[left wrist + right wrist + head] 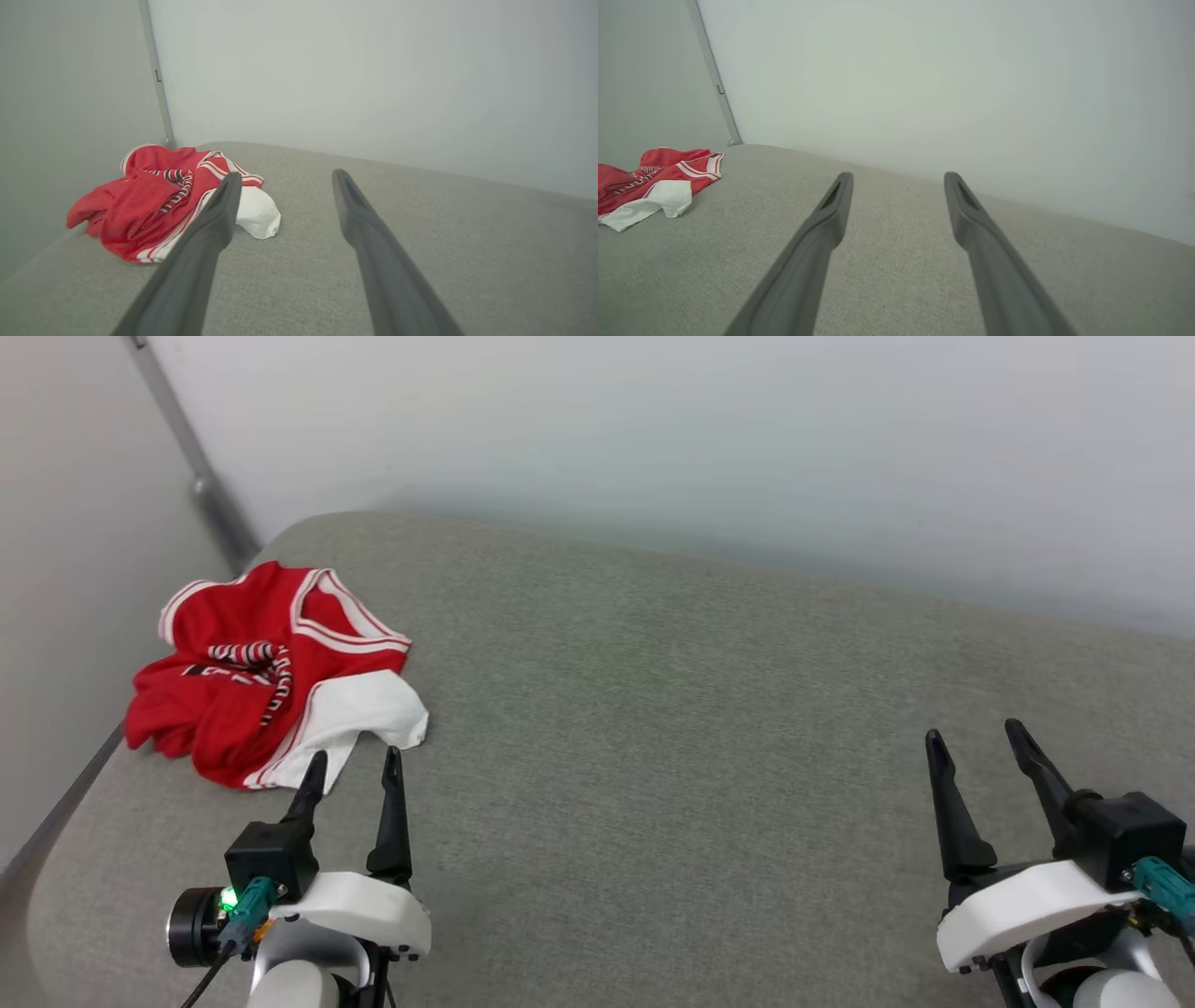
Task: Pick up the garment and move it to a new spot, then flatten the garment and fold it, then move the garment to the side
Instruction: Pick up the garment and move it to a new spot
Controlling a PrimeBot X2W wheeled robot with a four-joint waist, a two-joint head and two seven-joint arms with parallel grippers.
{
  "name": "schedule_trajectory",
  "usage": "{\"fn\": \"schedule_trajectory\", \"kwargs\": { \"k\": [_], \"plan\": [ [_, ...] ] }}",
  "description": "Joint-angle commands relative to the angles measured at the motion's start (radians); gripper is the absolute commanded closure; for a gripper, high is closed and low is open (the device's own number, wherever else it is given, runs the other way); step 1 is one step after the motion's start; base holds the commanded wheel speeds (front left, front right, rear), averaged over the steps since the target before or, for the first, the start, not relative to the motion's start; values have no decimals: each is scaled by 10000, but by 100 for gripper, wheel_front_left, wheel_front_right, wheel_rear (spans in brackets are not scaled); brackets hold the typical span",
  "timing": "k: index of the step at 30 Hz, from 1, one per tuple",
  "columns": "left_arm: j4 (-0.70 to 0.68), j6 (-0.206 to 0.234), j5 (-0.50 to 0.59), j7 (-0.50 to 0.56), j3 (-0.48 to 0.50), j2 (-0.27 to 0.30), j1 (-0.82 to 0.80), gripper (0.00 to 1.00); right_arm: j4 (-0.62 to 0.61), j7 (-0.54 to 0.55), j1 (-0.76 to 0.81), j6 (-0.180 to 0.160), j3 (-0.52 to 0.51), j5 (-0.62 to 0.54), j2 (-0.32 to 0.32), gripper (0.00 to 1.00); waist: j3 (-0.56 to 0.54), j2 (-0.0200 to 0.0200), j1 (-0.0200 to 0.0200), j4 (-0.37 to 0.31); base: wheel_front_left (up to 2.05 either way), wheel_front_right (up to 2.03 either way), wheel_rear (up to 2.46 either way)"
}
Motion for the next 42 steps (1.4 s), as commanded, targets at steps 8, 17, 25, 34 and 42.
{"fn": "schedule_trajectory", "kwargs": {
  "k": [8, 17, 25, 34, 42],
  "plan": [
    [-123, 43, -149, -24, 381, 73, 153, 0, -201, 41, -77, -5, 567, -68, 19, 0, 60, 0, -1, 1441, 0, 0, 0],
    [-245, 9, -181, -24, 623, 173, 384, 0, -209, -38, -142, -3, 776, 36, 18, 0, 118, 0, -1, 1938, 0, 0, 0],
    [-207, 74, -157, -24, 677, 212, 283, 0, -251, -70, -127, -5, 883, 0, 18, 0, 167, 0, -1, 1892, 0, 0, 0],
    [143, -74, -667, 991, 999, 776, -1607, 0, -656, 290, -538, -3, 973, -271, 15, 0, 1076, 0, -1, 1238, 0, 0, 0],
    [532, -151, -1374, 3296, 1511, 1693, -4060, 0, -1253, 505, -1195, -5, 1012, -634, 15, 0, 2699, 0, -1, 308, 0, 0, 0]
  ]
}}
